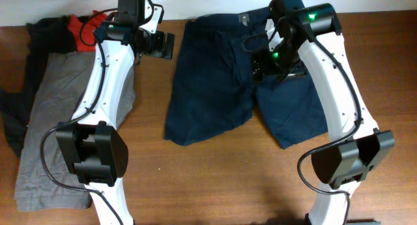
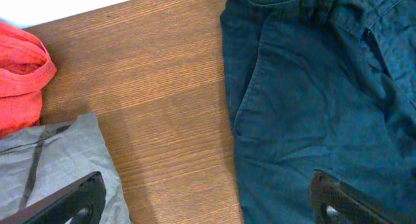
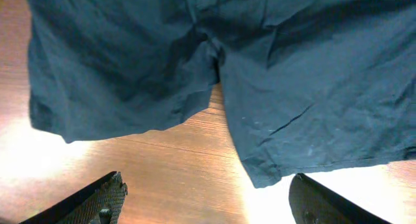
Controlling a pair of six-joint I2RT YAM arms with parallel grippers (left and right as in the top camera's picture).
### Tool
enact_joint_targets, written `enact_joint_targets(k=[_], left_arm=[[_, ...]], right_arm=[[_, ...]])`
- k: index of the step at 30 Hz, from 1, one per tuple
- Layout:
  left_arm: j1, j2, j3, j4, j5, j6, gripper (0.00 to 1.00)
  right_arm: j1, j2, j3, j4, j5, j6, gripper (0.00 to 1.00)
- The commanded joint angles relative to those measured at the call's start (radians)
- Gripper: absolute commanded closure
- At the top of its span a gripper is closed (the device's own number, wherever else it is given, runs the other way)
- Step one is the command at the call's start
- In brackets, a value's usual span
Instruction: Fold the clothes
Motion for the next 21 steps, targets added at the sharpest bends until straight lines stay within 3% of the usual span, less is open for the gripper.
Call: enact_joint_targets(k=[1,8,11,18,20,21], left_arm=[[0.001,0.010,-0.005,0.002,0.005,0.013,0.01],[0.001,0.010,-0.005,0.002,0.005,0.013,0.01],[0.001,0.010,-0.005,0.002,0.005,0.013,0.01],[0.001,0.010,-0.005,0.013,0.008,0.013,0.01],[0.000,0.010,-0.005,0.013,0.008,0.013,0.01],[0.001,0.010,-0.005,0.012,0.008,0.013,0.01]], right_arm=[[-0.002,-0.015,-0.014,0.013,0.079,-0.005,0.14],[-0.087,-0.013,-0.212,0.150,0.091,0.101,0.13],[-0.143,-0.013,-0.308,0.208,0.088,0.107,0.23],[-0.238,-0.013,-0.590,0.420,0.009,0.107,0.68],[-0.250,-0.013,-0.693,0.528,-0.029,0.108,0.90],[-0.252,-0.013,-0.722,0.562,-0.040,0.108,0.95]])
